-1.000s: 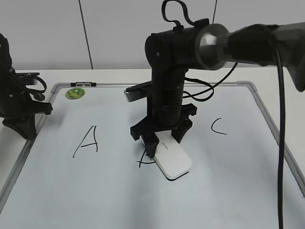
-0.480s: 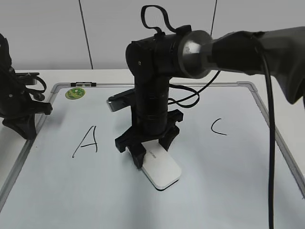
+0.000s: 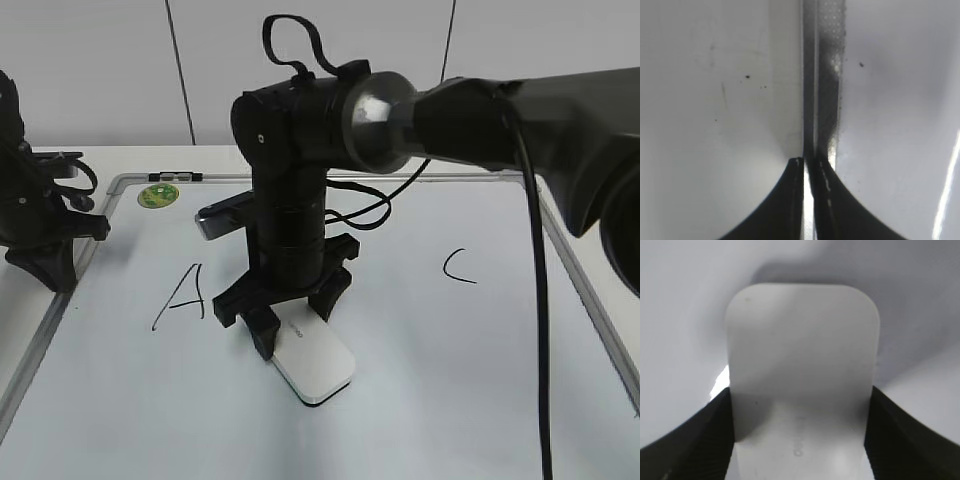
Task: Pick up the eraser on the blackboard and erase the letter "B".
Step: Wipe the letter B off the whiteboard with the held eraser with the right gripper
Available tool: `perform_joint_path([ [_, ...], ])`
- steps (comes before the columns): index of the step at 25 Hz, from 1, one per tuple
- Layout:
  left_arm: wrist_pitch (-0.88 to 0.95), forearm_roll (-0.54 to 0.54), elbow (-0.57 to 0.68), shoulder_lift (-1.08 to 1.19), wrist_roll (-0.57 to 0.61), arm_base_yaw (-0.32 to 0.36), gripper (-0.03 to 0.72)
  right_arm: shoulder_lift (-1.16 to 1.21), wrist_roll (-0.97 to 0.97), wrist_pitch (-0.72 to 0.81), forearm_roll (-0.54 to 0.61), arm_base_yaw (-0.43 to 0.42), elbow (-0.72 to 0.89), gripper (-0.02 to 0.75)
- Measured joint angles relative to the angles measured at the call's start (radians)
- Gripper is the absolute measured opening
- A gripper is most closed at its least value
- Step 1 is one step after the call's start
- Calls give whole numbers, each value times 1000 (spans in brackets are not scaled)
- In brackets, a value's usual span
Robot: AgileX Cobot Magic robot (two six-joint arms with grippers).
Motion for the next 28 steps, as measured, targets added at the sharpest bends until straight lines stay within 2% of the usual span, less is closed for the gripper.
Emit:
perform_joint_path([
  [7, 0, -2, 0, 0, 2, 0, 22, 2, 32, 0, -35, -2, -1, 530],
  [15, -2, -2, 0, 0, 2, 0, 22, 2, 42, -2, -35, -46, -1, 530],
  [28, -5, -2, 0, 0, 2, 0, 22, 2, 71, -4, -121, -184, -9, 529],
])
